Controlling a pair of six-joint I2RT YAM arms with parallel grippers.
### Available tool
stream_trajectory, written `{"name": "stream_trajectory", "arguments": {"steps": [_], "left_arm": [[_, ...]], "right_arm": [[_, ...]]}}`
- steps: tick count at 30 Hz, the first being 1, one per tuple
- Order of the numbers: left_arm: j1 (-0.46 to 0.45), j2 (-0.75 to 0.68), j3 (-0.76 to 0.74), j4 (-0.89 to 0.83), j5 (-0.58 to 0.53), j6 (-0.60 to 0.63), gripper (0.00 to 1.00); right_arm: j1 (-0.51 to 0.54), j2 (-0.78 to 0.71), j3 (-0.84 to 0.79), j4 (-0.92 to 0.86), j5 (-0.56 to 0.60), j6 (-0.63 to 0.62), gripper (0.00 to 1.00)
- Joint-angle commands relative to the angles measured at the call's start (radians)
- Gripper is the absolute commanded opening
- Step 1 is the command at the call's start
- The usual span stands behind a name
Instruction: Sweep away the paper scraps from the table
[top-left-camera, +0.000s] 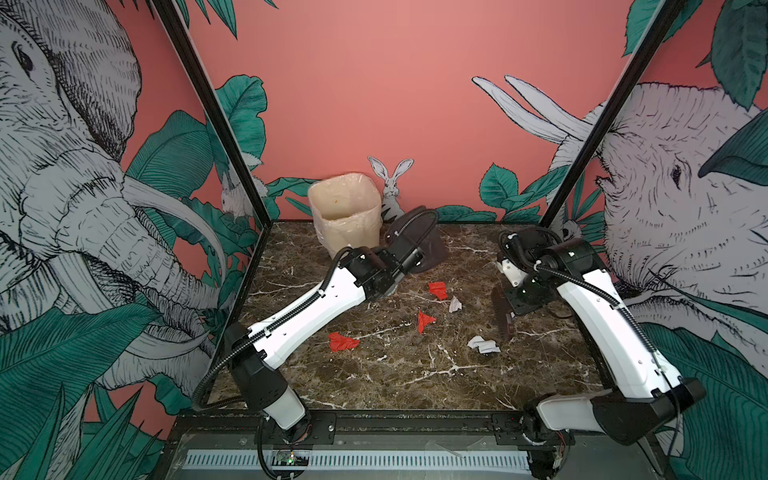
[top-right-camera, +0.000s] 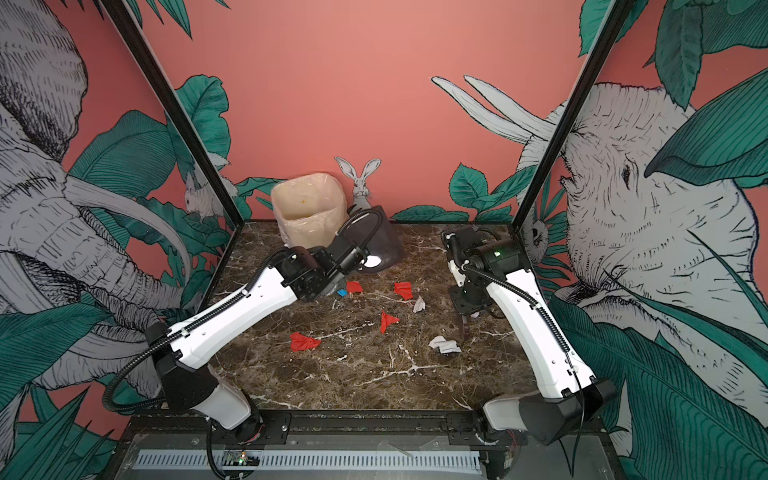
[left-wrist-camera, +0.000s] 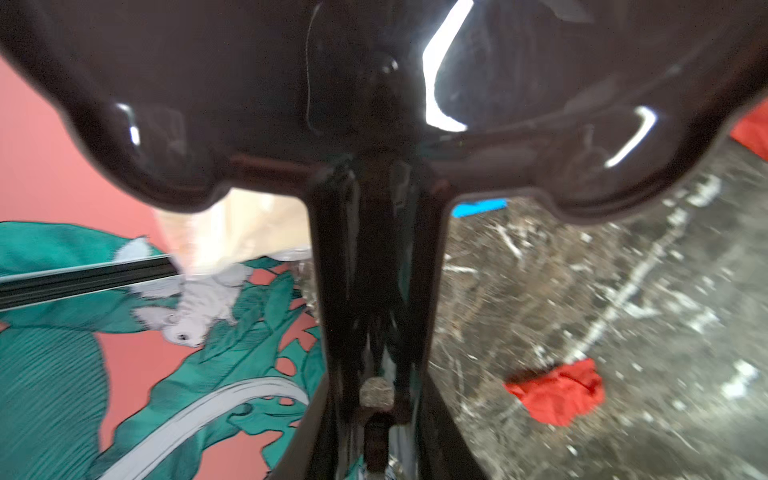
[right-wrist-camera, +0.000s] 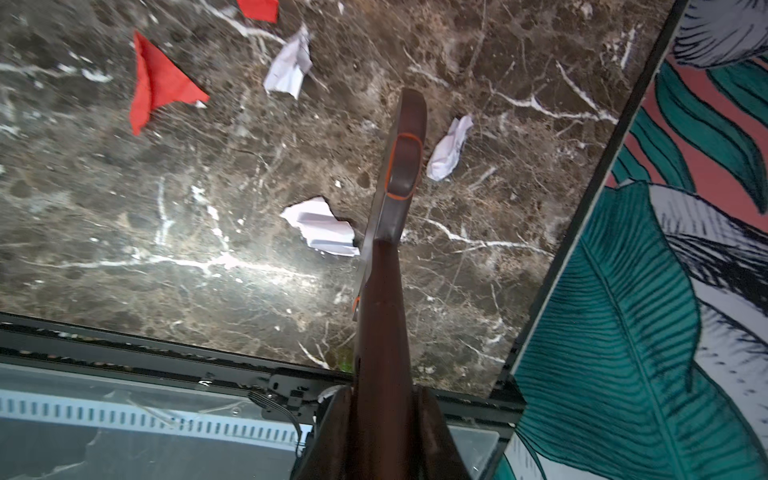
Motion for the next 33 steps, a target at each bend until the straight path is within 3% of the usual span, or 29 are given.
{"name": "stream_trajectory", "arguments": {"steps": [1, 5, 16, 26, 33], "left_arm": [[-0.055, -0.074, -0.107, -0.094, 0.155, -0.194, 0.0], [-0.101, -0.119, -0.209, -0.108, 0.266, -0.273, 0.0], [-0.222, -0.142, -0.378, -0.04, 0.56, -0.321, 0.0], [-0.302, -0.123, -0.472, -0.022, 0.637, -0.37, 0.0], [-0.319, -0.079, -0.469, -0.043, 0.664, -0.369, 0.0]], "right_arm": [[0.025, -0.002, 0.002, -0.033, 0.13, 0.039, 0.0], [0.06, 0.037, -0.01, -0.031, 0.172, 0.063, 0.0], [0.162, 0.125, -0.051, -0.011, 0.102, 0.095, 0.0], [0.21, 0.099, -0.109, 0.021, -0.013, 0.121, 0.0], [0.275, 0.087, -0.063, 0.049, -0.111, 0.145, 0.0]]}}
